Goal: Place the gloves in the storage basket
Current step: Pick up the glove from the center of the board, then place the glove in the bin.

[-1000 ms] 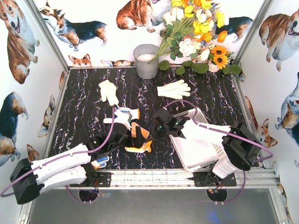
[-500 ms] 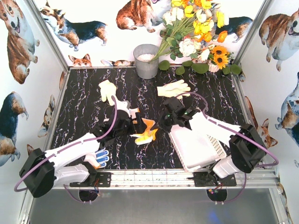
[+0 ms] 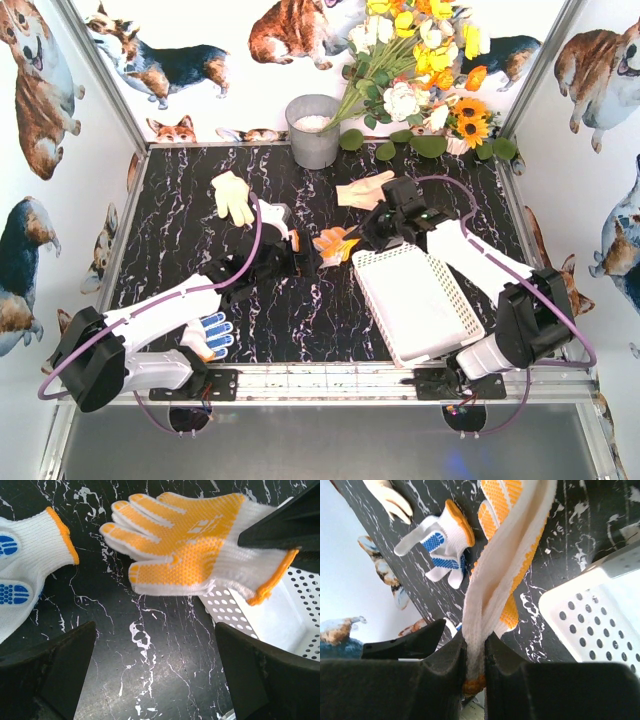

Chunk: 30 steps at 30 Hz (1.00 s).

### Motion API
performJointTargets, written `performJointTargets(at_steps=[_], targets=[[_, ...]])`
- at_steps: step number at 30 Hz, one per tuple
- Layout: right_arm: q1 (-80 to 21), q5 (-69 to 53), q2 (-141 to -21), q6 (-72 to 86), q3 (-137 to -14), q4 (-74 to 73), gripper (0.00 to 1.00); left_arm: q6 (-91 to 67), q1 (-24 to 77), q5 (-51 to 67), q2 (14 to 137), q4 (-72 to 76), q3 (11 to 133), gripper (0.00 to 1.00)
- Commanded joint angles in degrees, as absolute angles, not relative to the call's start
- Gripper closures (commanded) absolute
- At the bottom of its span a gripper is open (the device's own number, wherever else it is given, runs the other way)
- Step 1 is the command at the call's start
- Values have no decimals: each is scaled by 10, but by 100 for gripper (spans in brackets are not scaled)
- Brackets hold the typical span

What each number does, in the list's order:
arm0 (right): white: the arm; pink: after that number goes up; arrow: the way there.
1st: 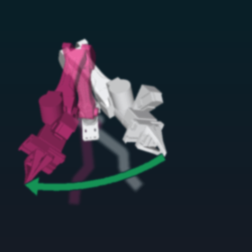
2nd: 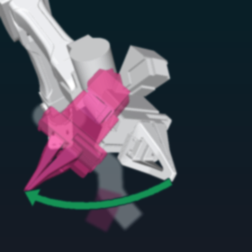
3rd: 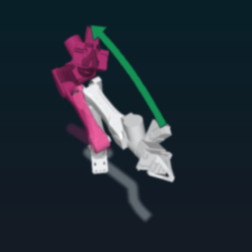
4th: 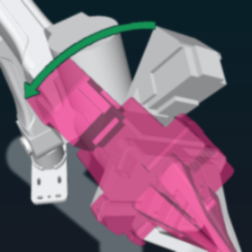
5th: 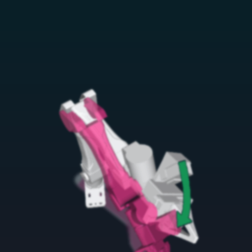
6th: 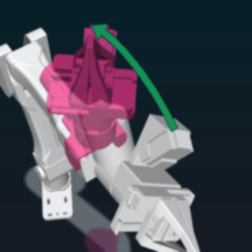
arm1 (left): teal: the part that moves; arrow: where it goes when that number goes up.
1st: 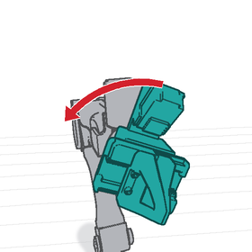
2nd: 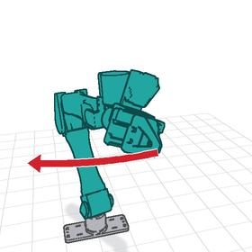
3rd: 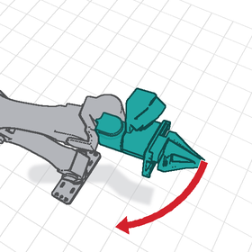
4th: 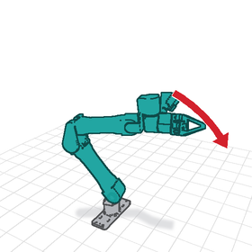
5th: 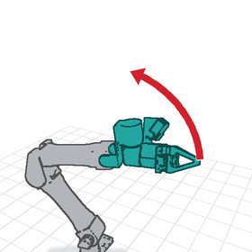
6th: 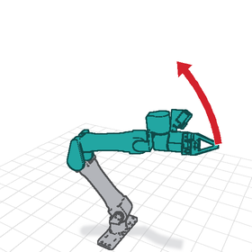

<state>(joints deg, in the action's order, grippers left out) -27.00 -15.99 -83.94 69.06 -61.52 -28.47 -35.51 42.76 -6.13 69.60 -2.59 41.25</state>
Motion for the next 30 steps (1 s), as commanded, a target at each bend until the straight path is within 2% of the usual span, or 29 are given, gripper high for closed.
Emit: performJointTargets(at_steps=[1,13,19,30], targets=[[-242,-154,-800,683,-641,-282,100,-341,423,-53,697,-9,421,2],[-143,-161,-688,638,-600,-366,100,-334,423,-69,685,-34,413,1],[-121,-154,-615,600,-583,-449,100,-332,422,-76,667,-49,408,0],[-111,-168,-576,556,-558,-550,100,-314,413,-76,646,-80,405,0]])
